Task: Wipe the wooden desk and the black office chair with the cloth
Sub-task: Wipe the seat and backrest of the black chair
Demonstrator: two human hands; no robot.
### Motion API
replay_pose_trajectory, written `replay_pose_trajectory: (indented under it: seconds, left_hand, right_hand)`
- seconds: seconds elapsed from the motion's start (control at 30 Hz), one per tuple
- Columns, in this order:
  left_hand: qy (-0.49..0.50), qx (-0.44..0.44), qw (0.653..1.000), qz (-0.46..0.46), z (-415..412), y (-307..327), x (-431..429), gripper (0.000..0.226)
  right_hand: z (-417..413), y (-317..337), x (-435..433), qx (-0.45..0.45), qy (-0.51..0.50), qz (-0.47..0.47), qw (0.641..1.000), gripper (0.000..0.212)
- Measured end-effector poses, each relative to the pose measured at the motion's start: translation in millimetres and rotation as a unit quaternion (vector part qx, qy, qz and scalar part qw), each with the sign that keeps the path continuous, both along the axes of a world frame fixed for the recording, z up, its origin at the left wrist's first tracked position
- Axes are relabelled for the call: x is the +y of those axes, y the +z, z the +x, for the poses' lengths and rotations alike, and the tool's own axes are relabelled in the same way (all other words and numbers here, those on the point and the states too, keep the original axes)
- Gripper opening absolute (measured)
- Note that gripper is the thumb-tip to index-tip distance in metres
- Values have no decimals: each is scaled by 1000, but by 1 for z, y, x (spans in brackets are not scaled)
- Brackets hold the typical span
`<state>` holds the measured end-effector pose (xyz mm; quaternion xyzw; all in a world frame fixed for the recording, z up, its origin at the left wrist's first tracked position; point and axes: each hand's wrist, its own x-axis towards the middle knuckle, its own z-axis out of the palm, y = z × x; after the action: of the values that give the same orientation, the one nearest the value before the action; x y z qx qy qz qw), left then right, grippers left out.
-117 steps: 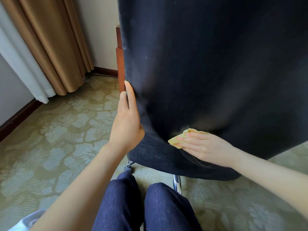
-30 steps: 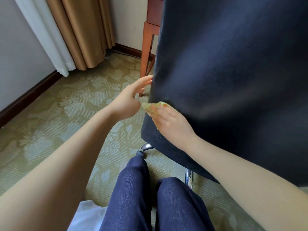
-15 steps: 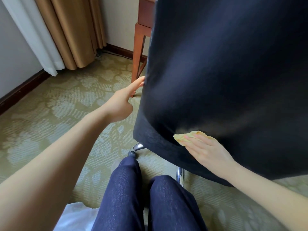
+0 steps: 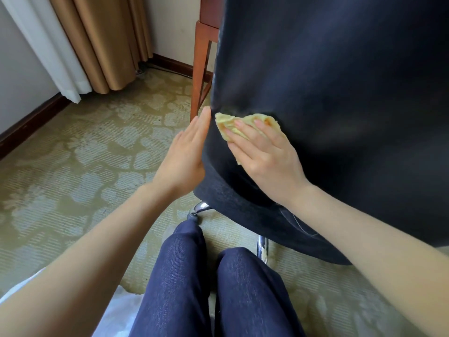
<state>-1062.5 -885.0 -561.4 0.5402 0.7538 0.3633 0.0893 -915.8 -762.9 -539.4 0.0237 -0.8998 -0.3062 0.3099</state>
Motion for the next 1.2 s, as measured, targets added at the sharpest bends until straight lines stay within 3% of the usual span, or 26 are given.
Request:
replay_pose_trajectory:
  seconds: [0.13,0.23,0.3,0.47,0.53,0.57,0.63,0.73,0.9,1.0,1.2]
  left_hand:
    - [13,12,999,30,28,-12,-3,97]
    - [5,-30,999,45,55,-22,-6,101]
    - [-16,-35,999,36,72,-30,-4,102]
    - [-59,-101,993,-9,99,-35,9,100]
    - [-54,-116,992,-17,104,-35,13,100]
    - [-53,-113,992,-23,106,-35,16,101]
    - [-42,-84,995,-42,106,-35,18,101]
    - [-45,-38,996,-63,102,-34,18,99]
    - [-66,-15,994,-81,93,-33,15,101]
    - [-87,-21,992,-89,90,-30,14,101]
    - [-70,11,992,-100,86,-23,13,95]
  right_hand:
    - [-7,-26,-1,19,4,-40,999,28]
    - [3,-56,-3,13,-11,-143,990,30]
    - [20,-76,-1,-47,-21,-196,979,33]
    - [72,-101,7,-207,-74,-184,958,37]
    - [96,-101,10,-291,-125,-171,933,38]
    - [113,-103,14,-293,-129,-156,935,36]
    - [144,-103,26,-251,-79,-89,961,34]
    - [171,-85,39,-211,-28,-68,975,36]
    - [189,-48,45,-134,-18,-2,991,39]
    - [186,-22,46,-123,-16,32,992,33]
    - [134,11,37,-11,-7,58,998,25]
